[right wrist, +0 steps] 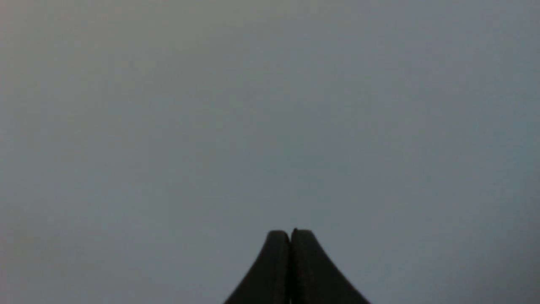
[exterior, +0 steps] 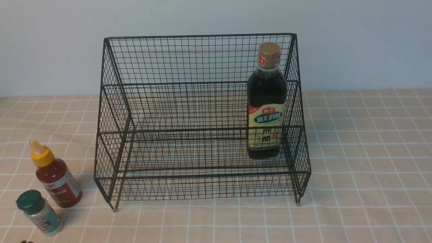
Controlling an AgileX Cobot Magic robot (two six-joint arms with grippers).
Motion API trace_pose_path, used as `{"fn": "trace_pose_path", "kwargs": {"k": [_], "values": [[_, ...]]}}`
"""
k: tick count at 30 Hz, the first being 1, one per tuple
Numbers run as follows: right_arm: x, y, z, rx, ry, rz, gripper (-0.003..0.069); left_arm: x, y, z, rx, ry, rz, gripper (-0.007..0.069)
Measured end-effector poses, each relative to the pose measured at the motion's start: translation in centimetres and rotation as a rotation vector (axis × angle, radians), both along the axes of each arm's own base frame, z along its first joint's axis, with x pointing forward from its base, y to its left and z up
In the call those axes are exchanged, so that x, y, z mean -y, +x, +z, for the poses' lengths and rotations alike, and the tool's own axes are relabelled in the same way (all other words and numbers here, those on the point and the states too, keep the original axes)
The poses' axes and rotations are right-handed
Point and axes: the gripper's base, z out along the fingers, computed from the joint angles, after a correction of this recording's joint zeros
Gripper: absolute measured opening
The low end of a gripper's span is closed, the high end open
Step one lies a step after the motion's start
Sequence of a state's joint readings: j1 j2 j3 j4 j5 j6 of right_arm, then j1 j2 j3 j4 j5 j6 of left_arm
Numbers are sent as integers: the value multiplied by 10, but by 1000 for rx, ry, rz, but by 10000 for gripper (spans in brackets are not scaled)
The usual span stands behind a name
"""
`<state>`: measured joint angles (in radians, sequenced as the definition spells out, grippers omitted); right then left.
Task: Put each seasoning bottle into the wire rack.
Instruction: Use the left arm to grab the condiment bottle farthest to it
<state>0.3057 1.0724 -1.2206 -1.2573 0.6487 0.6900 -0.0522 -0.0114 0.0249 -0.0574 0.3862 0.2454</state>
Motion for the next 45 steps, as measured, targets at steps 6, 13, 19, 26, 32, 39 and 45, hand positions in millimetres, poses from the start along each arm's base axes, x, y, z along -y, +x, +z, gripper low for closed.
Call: {"fn": "trace_pose_path", "kwargs": {"k": [6, 13, 19, 26, 32, 39, 45], "values": [[-8, -10, -49, -483, 412, -3, -14, 0, 0, 0, 0, 0, 0, -7], [-46, -28, -52, -678, 486, 431, -15, 0, 0, 0, 0, 0, 0, -7], [-42, -77, -20, -495, 494, 619, -15, 0, 0, 0, 0, 0, 0, -7], [-20, -140, -28, -190, 591, 678, -15, 0, 0, 0, 0, 0, 0, -7], [-8, -175, -72, -40, 703, 708, -15, 0, 0, 0, 0, 0, 0, -7], [-1, -196, -90, 26, 714, 729, -15, 0, 0, 0, 0, 0, 0, -7], [-1, -199, -95, -3, 685, 725, -15, 0, 0, 0, 0, 0, 0, -7]]}}
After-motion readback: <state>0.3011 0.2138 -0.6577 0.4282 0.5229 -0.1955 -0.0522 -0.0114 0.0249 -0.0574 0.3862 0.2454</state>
